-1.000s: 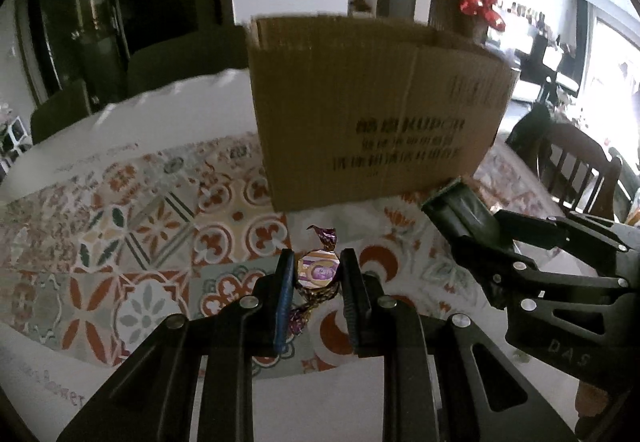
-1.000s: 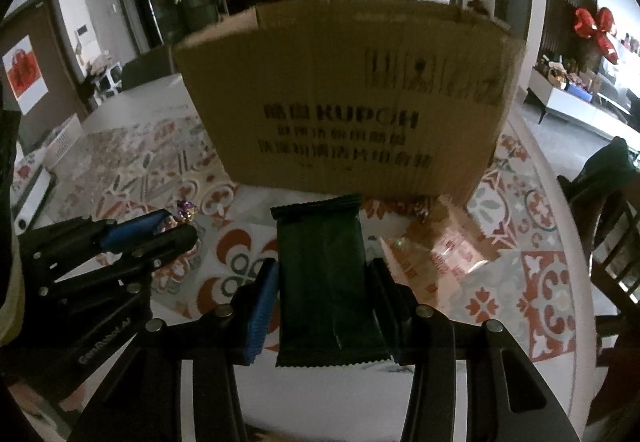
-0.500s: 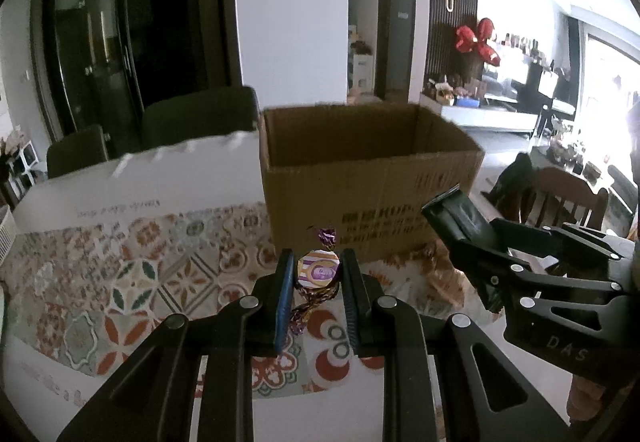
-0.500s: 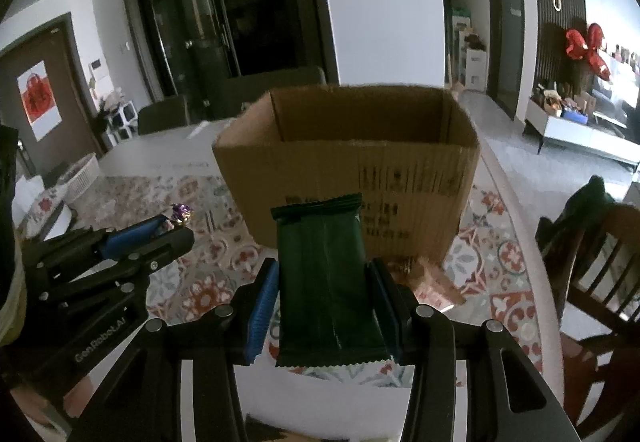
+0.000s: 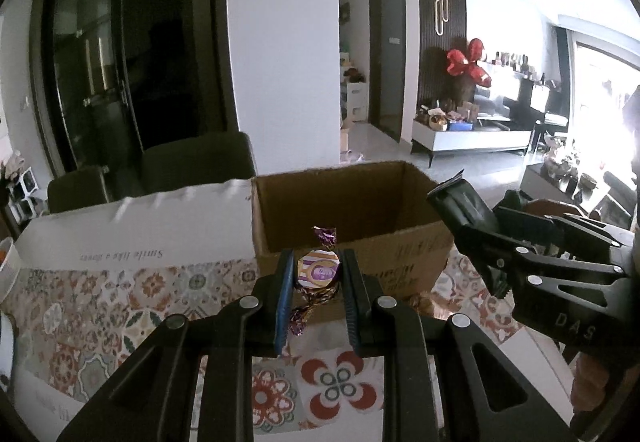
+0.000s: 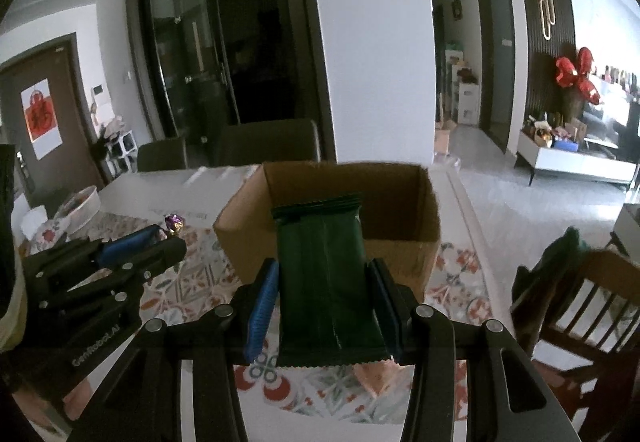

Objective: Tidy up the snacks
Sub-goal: 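Carry both snacks into the box and open both grippers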

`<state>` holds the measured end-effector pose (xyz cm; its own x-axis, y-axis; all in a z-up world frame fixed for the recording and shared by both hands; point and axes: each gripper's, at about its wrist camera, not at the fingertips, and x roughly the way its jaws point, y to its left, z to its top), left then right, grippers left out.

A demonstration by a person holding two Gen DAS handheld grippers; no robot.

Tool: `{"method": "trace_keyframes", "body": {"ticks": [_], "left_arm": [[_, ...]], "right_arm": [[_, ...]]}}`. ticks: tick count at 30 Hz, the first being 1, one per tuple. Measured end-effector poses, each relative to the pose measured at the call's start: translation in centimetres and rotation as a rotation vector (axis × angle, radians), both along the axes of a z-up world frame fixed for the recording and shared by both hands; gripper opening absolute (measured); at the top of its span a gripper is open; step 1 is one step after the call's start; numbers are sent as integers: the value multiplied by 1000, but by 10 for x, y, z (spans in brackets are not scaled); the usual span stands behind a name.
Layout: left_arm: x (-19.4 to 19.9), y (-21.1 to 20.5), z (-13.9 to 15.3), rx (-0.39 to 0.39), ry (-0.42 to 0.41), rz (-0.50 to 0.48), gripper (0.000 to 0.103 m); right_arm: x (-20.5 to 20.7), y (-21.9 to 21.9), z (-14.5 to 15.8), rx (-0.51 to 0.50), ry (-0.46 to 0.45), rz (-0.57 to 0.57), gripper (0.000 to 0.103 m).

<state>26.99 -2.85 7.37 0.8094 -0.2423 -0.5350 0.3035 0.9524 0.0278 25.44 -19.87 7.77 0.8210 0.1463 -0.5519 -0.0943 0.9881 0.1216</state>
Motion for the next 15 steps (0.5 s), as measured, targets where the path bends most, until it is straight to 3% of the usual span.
{"method": "trace_keyframes", "body": {"ticks": [15], "left_arm": [[48, -24, 22, 13, -9, -3, 23]], "right_arm": [[44, -21, 26, 2, -22, 16, 47]]}}
